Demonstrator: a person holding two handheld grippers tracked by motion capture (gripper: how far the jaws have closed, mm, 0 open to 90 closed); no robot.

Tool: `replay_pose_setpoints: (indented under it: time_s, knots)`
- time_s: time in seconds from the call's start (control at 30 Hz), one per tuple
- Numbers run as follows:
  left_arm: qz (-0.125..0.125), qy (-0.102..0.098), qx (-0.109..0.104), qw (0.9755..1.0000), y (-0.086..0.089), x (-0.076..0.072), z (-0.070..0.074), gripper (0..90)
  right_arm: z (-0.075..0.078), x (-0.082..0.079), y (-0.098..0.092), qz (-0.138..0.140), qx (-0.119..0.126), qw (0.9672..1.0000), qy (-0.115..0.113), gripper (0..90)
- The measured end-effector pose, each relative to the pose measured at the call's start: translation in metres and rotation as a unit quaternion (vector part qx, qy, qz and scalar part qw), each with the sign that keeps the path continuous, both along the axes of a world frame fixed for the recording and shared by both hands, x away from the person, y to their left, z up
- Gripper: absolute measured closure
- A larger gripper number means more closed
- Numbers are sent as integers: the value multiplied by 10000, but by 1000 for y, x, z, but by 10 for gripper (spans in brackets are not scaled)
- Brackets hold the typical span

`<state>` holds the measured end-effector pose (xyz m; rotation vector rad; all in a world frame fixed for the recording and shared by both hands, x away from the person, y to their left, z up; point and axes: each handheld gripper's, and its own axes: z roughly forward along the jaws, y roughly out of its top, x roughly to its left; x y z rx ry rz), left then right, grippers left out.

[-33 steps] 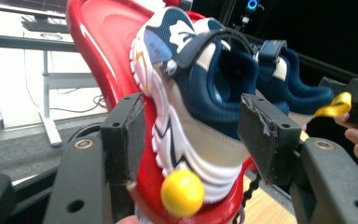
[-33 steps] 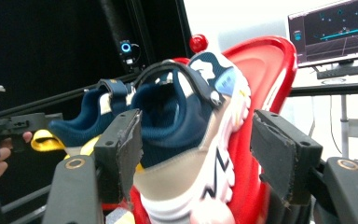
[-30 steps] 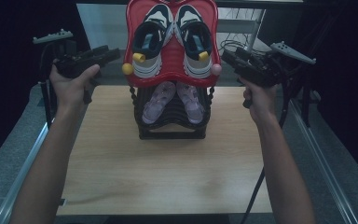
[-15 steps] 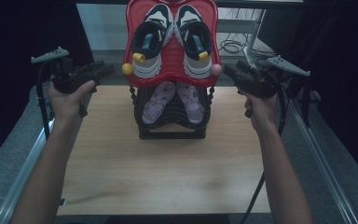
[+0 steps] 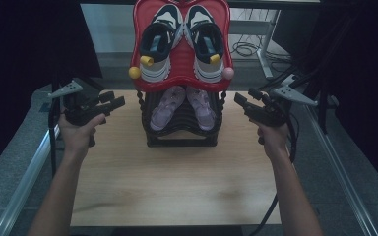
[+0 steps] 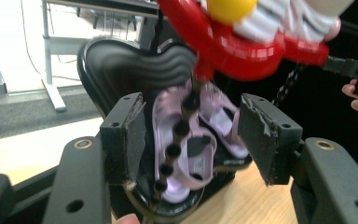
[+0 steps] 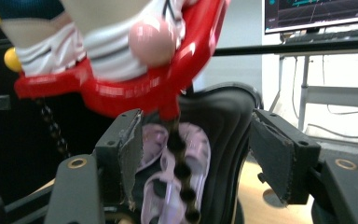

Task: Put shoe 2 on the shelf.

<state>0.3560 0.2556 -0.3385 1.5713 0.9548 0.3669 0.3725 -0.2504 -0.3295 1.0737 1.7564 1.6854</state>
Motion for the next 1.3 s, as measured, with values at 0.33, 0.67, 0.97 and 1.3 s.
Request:
replay_pose_setpoints:
  time_s: [0.33,0.67,0.97,1.3]
  knots:
    - [54,224,66,9997,2,-17,-51,415,-55,-19,-3,66,55,9994,341,357]
    - [122,645,130,9978,10,-38,-105,415,-101,-32,-7,-18,-101,9970,761,357]
    - [311,1094,217,9933,14,-54,-148,423,-152,-48,-4,71,-442,9905,1303,357]
    - [396,1312,227,9903,18,-61,-165,420,-183,-58,-1,48,-400,9868,1567,368]
